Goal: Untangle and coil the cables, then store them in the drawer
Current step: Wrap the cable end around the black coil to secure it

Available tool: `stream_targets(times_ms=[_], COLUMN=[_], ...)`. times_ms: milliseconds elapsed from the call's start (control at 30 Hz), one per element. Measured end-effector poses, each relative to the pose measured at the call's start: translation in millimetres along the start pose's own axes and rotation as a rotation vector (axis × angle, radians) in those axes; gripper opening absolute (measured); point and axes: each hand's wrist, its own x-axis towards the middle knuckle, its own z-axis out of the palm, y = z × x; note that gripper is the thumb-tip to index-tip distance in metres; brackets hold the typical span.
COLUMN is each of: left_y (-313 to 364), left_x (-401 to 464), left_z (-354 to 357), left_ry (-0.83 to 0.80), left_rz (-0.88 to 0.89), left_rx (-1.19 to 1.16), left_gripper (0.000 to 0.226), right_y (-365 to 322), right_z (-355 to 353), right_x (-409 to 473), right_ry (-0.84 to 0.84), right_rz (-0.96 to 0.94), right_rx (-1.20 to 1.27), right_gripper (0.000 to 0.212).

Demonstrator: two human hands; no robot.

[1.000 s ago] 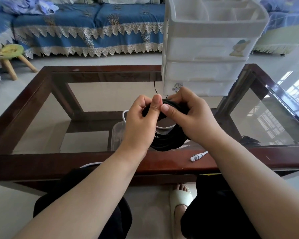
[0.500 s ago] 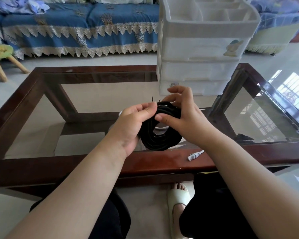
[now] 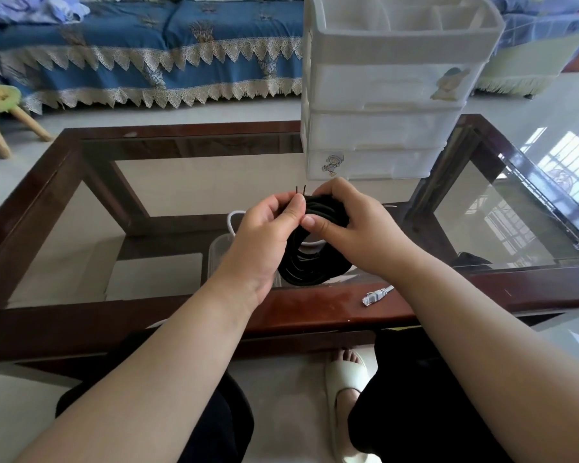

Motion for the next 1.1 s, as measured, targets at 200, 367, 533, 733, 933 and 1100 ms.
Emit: stream_targets(times_ms=[200,367,533,733,933,1100], left_y=[1,0,8,6,0,-4], left_x=[0,2,4,8,15,14], left_z=[-1,0,-8,3,3,-1], left_ry=[-0.016,0.005,-0.140,0.023,0.135,0.119], left_rz=[0.043,0.162,0.072,0.152,0.083,0.118], left_rx=[0.106,0.442,0.367,0.602,0.531,0.680], left_gripper=[0.025,0.058,0.055,0.072,0.066,0.055], right_y=[-3,-4,-6,-3,-3,0], right_z=[-1,-1,-1,3,6,4], right_x=[-1,-5,-4,1,3,0], right_ry=[0.069,0.119,0.112,0.101,-0.054,-0.175], right_rz=[-0.088,-0.111,-0.092,0.028,0.129,0.084], right_rx=[-0.030,-0.053,-0.048,0.055,0.037,-0.029], right_gripper=[0.034,0.035,0.035,0.030,0.033,0.053])
